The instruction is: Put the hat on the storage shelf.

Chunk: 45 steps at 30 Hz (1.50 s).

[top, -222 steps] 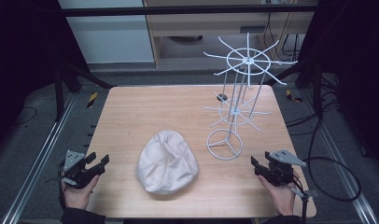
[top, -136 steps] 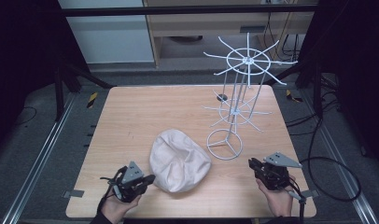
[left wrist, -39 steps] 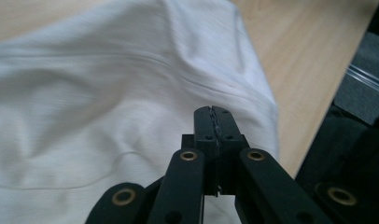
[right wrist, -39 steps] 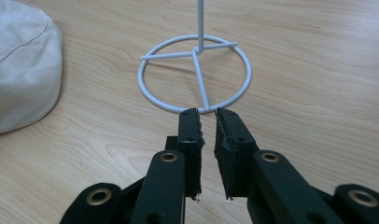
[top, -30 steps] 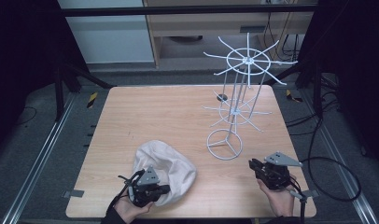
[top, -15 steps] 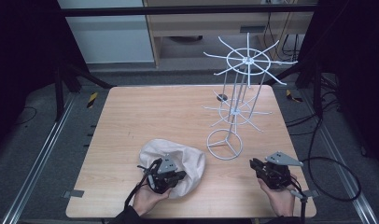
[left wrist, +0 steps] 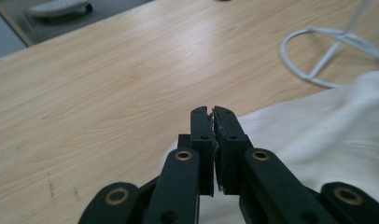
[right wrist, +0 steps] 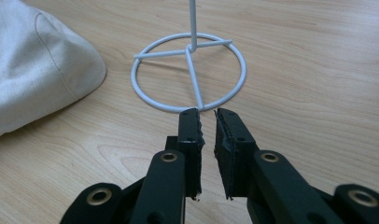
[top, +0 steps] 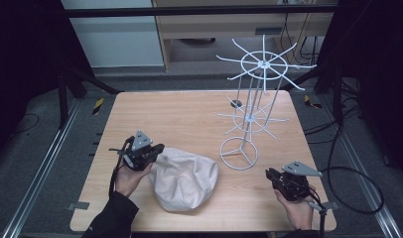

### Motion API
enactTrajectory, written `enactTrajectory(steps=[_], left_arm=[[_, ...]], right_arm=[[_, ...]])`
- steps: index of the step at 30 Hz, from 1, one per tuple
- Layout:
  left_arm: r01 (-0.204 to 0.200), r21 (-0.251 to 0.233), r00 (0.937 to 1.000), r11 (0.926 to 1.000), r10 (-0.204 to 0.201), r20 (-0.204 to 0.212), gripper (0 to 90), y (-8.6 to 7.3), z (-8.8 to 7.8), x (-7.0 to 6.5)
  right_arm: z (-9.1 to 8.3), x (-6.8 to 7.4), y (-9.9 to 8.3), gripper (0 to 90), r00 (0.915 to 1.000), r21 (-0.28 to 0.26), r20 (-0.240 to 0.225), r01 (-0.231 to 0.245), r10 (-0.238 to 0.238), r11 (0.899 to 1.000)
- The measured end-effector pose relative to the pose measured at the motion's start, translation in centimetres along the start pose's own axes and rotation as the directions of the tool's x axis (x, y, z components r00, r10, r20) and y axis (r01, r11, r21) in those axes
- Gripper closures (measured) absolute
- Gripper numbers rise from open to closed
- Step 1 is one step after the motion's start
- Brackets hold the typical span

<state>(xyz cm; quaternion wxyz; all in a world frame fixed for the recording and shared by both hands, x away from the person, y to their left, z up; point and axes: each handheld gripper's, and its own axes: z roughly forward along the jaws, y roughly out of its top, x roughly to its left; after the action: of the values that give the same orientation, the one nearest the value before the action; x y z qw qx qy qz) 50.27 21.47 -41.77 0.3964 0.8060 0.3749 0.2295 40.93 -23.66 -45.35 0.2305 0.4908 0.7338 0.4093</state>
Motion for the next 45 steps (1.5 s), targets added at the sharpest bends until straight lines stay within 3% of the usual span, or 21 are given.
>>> enactTrajectory(steps=[2,4,6,7,8,15,21,24,25,28,30,33,34,36,38,40,41,45], left_arm=[[0.031,0.042,0.9994,0.9986,-0.031,0.015,86.1,-0.4,1.7,1.5],[0.045,0.059,0.9988,0.9973,-0.046,0.018,86.5,-0.6,2.3,1.9],[0.053,0.09,0.9973,0.9946,-0.057,0.047,87.0,-1.1,3.1,2.5],[0.054,0.107,0.9944,0.9927,-0.063,0.084,88.6,-1.6,3.4,2.8],[0.054,0.107,0.9944,0.9927,-0.063,0.084,88.9,-1.6,3.4,2.8],[0.012,0.141,0.9912,0.99,-0.031,0.129,89.5,-3.6,2.1,2.8],[0.006,0.132,0.9877,0.9912,-0.026,0.154,89.4,-5.0,0.5,2.5],[-0.01,0.151,0.986,0.9885,-0.016,0.166,89.5,-5.6,0.1,1.9],[-0.039,0.173,0.988,0.9842,0.012,0.154,89.4,-6.2,-0.2,1.3],[-0.031,0.148,0.99,0.9885,0.009,0.141,89.5,-6.1,-0.8,1.2],[0.004,0.062,0.993,0.9981,-0.011,0.117,89.6,-4.4,-1.4,1.9],[0.009,0.022,0.9946,0.9997,-0.011,0.103,89.6,-2.6,-0.6,2.3],[0.009,0.022,0.9946,0.9997,-0.011,0.103,89.6,-2.6,-0.6,2.3],[-0.008,0.054,0.9968,0.9985,0.004,0.08,89.6,-1.4,1.7,2.4],[0.01,0.077,0.9949,0.997,-0.018,0.099,89.6,-1.2,3.2,2.6],[0.0,0.098,0.9938,0.9952,-0.011,0.111,89.6,-1.4,3.8,2.7],[-0.025,0.14,0.9916,0.9898,0.007,0.13,89.6,-1.9,4.7,2.5],[-0.01,0.15,0.986,0.9887,-0.015,0.166,89.6,-3.1,4.4,2.7]], right_arm=[[0.1,-0.1,-0.1,80.0,1.0,0.002,0.003,0.006,-0.006,1.0],[0.2,-0.1,-0.1,79.9,1.0,0.005,0.001,0.001,-0.001,1.0],[0.1,-0.1,-0.1,79.9,1.0,0.004,0.0,0.001,-0.001,1.0],[0.1,-0.2,-0.1,79.9,1.0,0.003,0.003,-0.002,0.002,1.0],[0.0,-0.2,-0.1,79.8,1.0,-0.001,0.0,-0.006,0.006,1.0],[0.1,-0.1,-0.1,79.6,1.0,0.003,0.005,0.0,0.0,1.0],[0.0,-0.2,-0.1,79.5,1.0,-0.001,0.002,-0.002,0.002,1.0],[-0.1,-0.2,-0.1,79.5,1.0,0.0,0.004,-0.003,0.003,1.0],[-0.1,-0.2,-0.1,79.5,1.0,0.0,0.004,-0.003,0.003,1.0],[0.0,-0.2,-0.1,79.5,1.0,0.0,0.006,-0.001,0.001,1.0],[0.0,-0.2,0.0,79.6,1.0,-0.003,0.005,-0.001,0.001,1.0],[0.0,-0.2,0.0,79.7,1.0,0.003,0.004,-0.008,0.008,1.0],[0.0,-0.2,0.0,79.7,1.0,0.003,0.004,-0.008,0.008,1.0],[0.1,-0.2,-0.1,79.7,1.0,0.004,0.008,0.003,-0.003,1.0],[0.1,-0.2,-0.2,79.8,1.0,0.002,0.005,0.001,-0.001,1.0],[0.1,-0.3,-0.2,79.8,1.0,0.002,0.005,0.0,0.0,1.0],[0.1,-0.3,-0.2,79.8,1.0,0.004,0.002,0.0,0.0,1.0],[0.0,-0.3,-0.2,79.8,1.0,0.005,-0.001,-0.006,0.006,1.0]])
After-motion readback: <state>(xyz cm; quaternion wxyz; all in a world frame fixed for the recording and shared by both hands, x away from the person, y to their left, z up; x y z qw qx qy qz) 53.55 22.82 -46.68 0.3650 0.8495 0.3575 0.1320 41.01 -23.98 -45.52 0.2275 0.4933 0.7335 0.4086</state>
